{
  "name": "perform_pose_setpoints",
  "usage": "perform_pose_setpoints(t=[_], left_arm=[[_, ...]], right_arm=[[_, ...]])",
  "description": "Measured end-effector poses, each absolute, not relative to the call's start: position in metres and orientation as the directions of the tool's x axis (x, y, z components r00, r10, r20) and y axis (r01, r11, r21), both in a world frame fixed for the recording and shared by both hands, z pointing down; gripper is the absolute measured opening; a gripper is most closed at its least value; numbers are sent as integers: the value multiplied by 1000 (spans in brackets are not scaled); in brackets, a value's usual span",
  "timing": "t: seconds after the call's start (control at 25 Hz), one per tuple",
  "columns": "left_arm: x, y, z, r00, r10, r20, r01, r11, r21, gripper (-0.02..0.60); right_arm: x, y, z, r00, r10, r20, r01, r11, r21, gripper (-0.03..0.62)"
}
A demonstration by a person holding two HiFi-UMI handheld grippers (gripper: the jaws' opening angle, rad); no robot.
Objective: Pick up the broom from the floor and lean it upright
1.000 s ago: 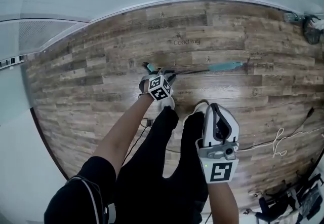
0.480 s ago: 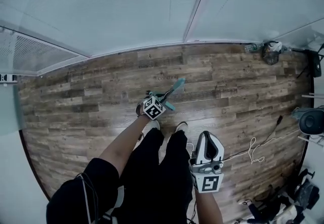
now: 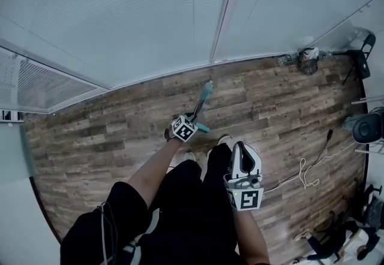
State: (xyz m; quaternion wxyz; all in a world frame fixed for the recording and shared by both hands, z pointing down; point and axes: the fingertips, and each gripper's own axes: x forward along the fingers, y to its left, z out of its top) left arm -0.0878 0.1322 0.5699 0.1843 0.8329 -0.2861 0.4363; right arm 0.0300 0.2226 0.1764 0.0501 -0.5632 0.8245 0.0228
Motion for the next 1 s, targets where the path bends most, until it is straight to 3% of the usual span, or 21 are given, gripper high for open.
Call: perform_pose_setpoints(t=[0.52,1.0], left_arm=[[-96,54,594,362,-281,889,-673,-738,42,87],[-86,-15,643,395,-130,910,-640,-750,170,87]], right_arm=[[69,104,218,-435,-896,-86,-889,443,-115,20],[89,-37,255,-473,-880,-41,-866,473,-164,20]])
